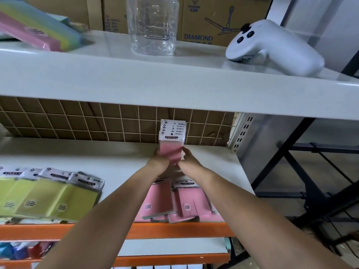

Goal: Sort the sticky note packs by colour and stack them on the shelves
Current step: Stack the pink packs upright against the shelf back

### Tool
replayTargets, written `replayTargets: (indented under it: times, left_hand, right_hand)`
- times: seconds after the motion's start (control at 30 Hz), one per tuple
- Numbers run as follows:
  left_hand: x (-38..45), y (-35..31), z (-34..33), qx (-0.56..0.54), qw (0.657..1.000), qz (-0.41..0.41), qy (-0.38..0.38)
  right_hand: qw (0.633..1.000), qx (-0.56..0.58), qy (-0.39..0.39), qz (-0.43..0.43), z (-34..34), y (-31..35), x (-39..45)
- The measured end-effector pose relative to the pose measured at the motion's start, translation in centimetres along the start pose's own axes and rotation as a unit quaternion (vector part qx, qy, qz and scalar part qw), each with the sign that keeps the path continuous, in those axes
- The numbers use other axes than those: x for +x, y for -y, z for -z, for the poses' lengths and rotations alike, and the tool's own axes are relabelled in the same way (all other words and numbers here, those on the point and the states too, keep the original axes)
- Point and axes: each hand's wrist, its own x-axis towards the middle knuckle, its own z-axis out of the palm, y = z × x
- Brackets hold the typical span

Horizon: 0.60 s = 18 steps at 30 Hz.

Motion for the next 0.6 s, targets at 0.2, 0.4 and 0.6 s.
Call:
replayTargets:
  times: [0.2,0.4,0.6]
  left_hand:
    - [-1.0,0.4,0.9,0.092,0.996,-0.019,0.011]
    - [-0.9,0.8,1.0,0.108,0.993,-0.034,0.039]
    - [-2.0,0.4,1.3,0.110,0.992,-0.044,0.036]
  right_hand:
    - [0.997,-0.082,0.017,-0.004,0.0,-0.3,-0.3]
    - [0.993,-0.108,0.047,0.023,0.0,0.0,-0.8]
    - [0.993,-0.104,0.057,0.020,0.3,0.0,-1.1]
